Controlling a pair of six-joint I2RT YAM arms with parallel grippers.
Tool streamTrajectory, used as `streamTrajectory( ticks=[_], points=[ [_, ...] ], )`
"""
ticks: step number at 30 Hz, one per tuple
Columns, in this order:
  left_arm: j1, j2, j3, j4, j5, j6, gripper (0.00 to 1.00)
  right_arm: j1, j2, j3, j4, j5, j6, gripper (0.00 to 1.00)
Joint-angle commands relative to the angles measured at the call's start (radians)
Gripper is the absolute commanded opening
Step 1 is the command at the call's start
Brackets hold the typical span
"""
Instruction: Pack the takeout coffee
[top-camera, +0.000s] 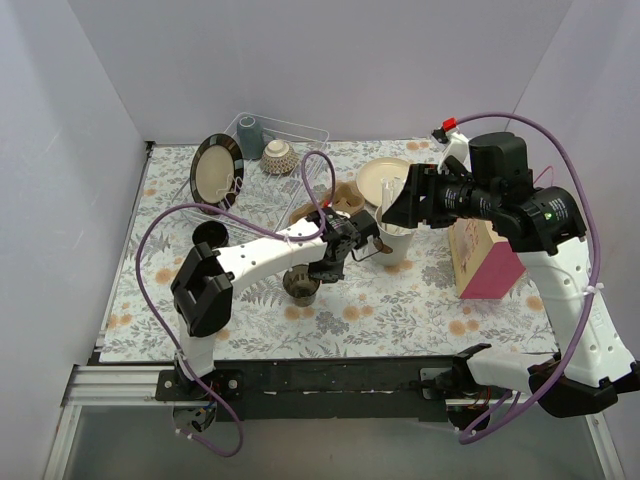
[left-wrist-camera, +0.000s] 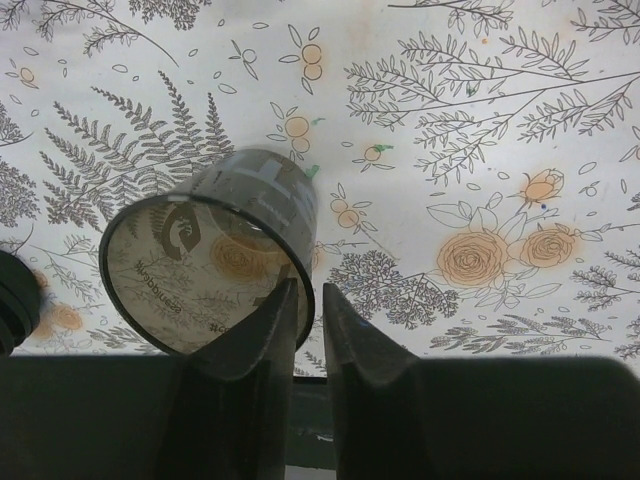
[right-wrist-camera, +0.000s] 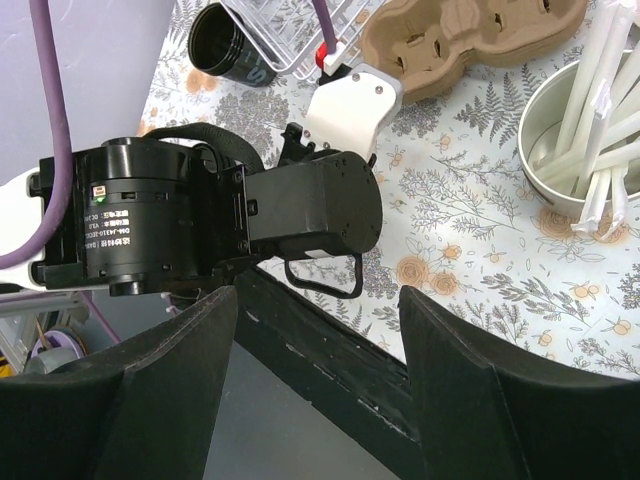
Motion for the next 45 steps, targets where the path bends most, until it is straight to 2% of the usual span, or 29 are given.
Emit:
streamTrajectory(
  ticks=[1,6,11,13,15,17,21,23,24,25,27,30,34,45],
  points=[
    [0.000,-0.015,0.057,-0.027,-0.034,-0.021,0.21,-0.005,-0.013,0.011,0.013,0.012,-0.018,0.74],
    [-0.001,-0.021,0.167,-0.067,-0.060,-0.022,0.36,-0.005,-0.027,-0.012,0.026,0.012,-0.016,0.74],
    [0.010,-0.010,0.274,-0.145,-0.118,-0.105,0.41,-0.005,-0.034,-0.023,0.037,0.004,-0.015,0.74],
    [0.045,-0.036,0.258,-0.147,-0.108,-0.174,0.42,-0.005,-0.042,-0.032,0.043,0.002,-0.013,0.74],
    [0.091,-0.099,0.192,-0.141,-0.054,-0.229,0.40,-0.005,-0.045,-0.044,0.045,-0.005,-0.011,0.74],
    [0.183,-0.187,0.137,-0.138,-0.037,-0.298,0.37,-0.005,-0.047,-0.047,0.045,-0.010,-0.011,0.74],
    [0.326,-0.363,-0.019,-0.147,-0.106,-0.392,0.37,-0.005,-0.053,-0.054,0.045,-0.018,-0.011,0.74],
    [0.377,-0.435,-0.085,-0.147,-0.106,-0.429,0.37,-0.005,-0.053,-0.057,0.037,-0.016,-0.018,0.74],
    [0.441,-0.506,-0.122,-0.147,-0.095,-0.446,0.38,-0.007,-0.053,-0.057,0.033,-0.018,-0.025,0.74],
    [0.473,-0.541,-0.218,-0.148,-0.071,-0.464,0.38,-0.007,-0.054,-0.054,0.029,-0.016,-0.030,0.74],
    [0.557,-0.631,-0.309,-0.145,-0.057,-0.493,0.38,-0.007,-0.053,-0.049,0.017,-0.011,-0.041,0.74],
    [0.625,-0.690,-0.420,-0.147,-0.080,-0.504,0.38,-0.008,-0.053,-0.040,0.002,-0.005,-0.056,0.74],
    [0.668,-0.704,-0.511,-0.113,-0.097,-0.486,0.38,-0.008,-0.056,-0.041,-0.001,-0.002,-0.071,0.74],
    [0.697,-0.664,-0.731,0.072,-0.019,-0.480,0.39,-0.010,-0.059,-0.038,-0.017,0.012,-0.088,0.75]
  ],
)
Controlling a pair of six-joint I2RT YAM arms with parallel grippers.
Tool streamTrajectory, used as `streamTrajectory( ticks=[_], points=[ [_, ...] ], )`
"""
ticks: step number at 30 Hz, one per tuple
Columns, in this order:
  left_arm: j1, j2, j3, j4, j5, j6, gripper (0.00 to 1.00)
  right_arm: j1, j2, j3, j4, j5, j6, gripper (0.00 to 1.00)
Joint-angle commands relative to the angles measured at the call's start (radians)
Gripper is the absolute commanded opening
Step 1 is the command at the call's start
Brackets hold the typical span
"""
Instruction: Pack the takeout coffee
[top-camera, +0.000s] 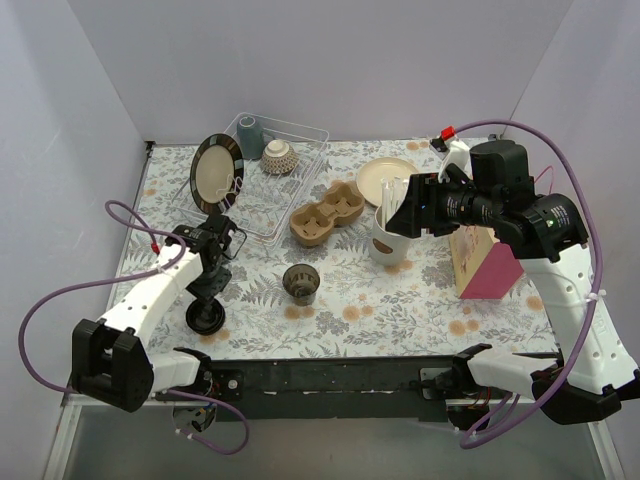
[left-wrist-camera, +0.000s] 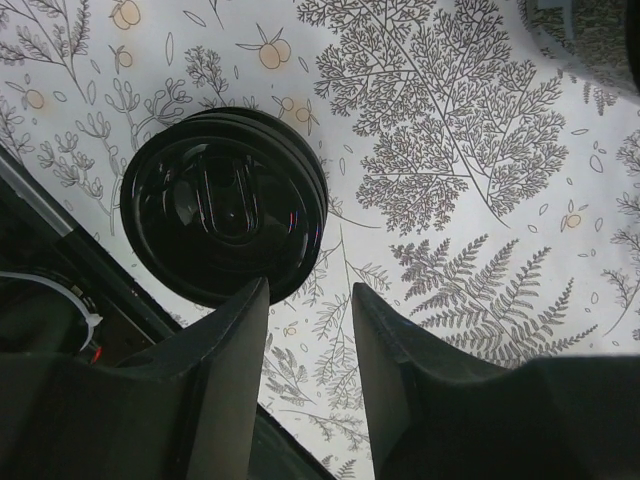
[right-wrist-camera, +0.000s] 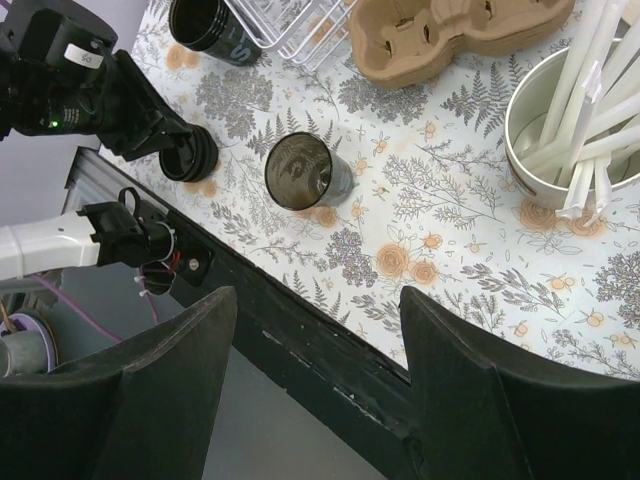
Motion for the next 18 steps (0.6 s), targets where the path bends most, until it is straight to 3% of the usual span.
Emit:
streamTrajectory(
  ticks=[1,18],
  points=[
    [0.017,-0.003,-0.053,0.117,0.020,0.016,0.39,-0.006,-0.024,0.008,-0.008,0.014,-0.018,0.75],
    [0.028,0.076,-0.129,0.182,0.014,0.045,0.37,-0.009,-0.006,0.023,-0.014,0.030,-0.011,0.75]
  ],
)
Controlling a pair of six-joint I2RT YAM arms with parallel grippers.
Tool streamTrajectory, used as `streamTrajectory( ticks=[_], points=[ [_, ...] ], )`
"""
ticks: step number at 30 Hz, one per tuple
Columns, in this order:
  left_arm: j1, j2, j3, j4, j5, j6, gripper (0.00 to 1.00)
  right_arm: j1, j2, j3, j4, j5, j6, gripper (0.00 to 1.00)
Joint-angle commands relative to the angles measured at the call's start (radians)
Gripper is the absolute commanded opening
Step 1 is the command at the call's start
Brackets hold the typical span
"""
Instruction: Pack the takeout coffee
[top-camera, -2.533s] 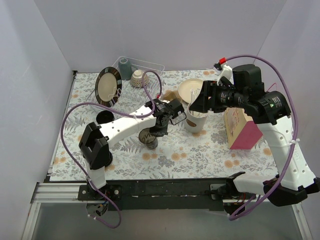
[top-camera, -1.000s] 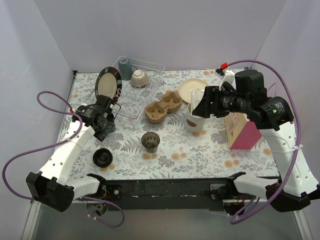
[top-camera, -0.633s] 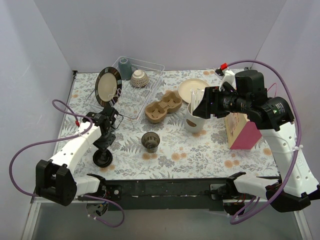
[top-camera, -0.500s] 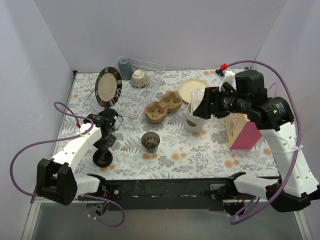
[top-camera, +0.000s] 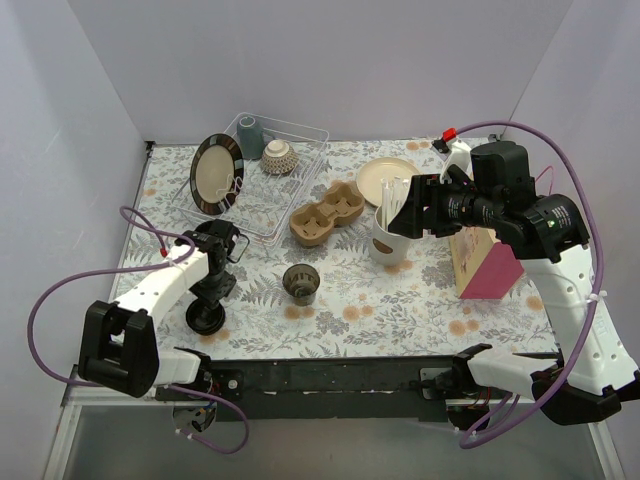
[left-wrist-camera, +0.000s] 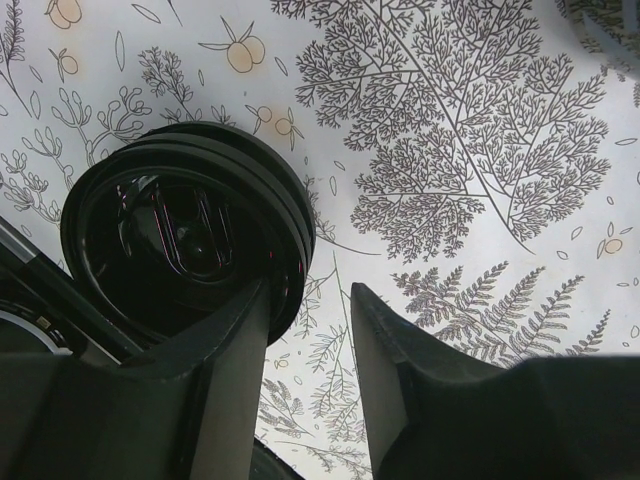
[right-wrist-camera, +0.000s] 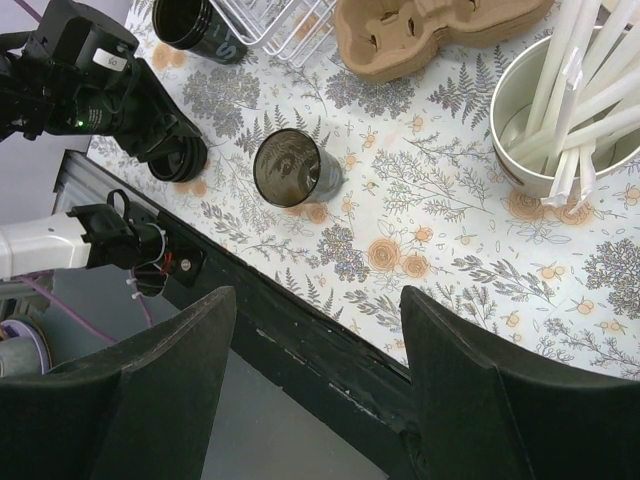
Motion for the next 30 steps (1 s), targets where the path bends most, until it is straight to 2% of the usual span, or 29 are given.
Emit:
streamTrajectory(
  ticks=[1,12,23,30],
  points=[
    [0.008,0.005,-0.019,0.019,-0.025,0.002,0.36,-0.003,-0.003,0.021,0.010,0.006,-0.006,0.75],
    [0.008,-0.006,-0.025,-0.013,-0.050,-0.010,0.21,-0.003,-0.005,-0.009,0.037,-0.006,0.012,0.75],
    [0.008,-0.012,0.113,-0.127,-0.119,-0.010,0.07,-0.003,0.004,-0.011,0.043,-0.022,0.013,0.75],
    [0.008,-0.018,0.232,-0.159,-0.067,0.044,0.00,-0.003,0.000,-0.023,0.086,-0.063,0.006,0.75]
  ],
)
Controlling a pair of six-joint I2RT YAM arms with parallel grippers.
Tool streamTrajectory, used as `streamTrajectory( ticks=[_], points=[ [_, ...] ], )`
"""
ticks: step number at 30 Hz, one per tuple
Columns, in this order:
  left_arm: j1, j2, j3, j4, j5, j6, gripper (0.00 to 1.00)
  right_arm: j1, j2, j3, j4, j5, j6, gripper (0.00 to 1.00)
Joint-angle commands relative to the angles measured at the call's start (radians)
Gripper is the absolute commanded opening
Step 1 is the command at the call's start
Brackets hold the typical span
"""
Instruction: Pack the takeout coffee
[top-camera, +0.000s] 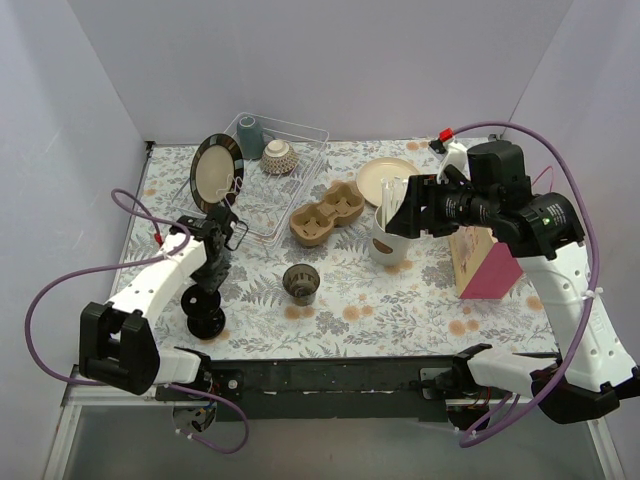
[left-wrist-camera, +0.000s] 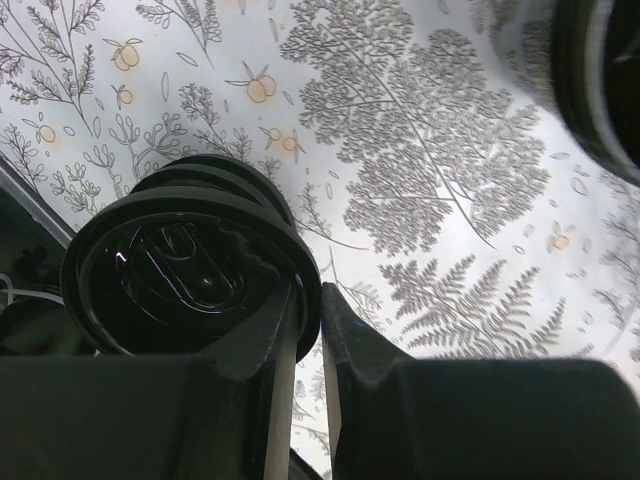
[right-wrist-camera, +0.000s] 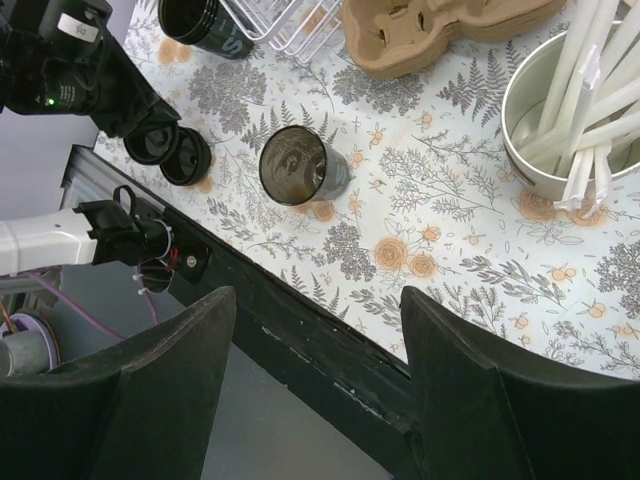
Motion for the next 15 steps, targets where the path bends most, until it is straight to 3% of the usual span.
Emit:
streamTrajectory(
  ticks=[1,5,8,9,15],
  points=[
    [0.006,-0.035,0.128,-0.029,0.019,0.054,0.00,-0.003,-0.020,-0.019,0.101,-0.060,0.000,0.76],
    [0.007,-0.067,0.240,0.018,0.134,0.188,0.00,-0.003,-0.061,-0.075,0.297,-0.106,0.018,0.74],
    [0.006,-0.094,0.304,0.090,0.319,0.282,0.00,-0.003,-0.112,-0.179,0.538,-0.127,0.056,0.72],
    [0.006,-0.097,0.320,0.101,0.359,0.310,0.00,-0.003,-0.128,-0.210,0.690,-0.137,0.064,0.72],
    [0.006,-0.180,0.331,0.368,0.821,0.371,0.00,-0.002,-0.208,-0.439,1.176,-0.278,-0.005,0.71]
  ],
)
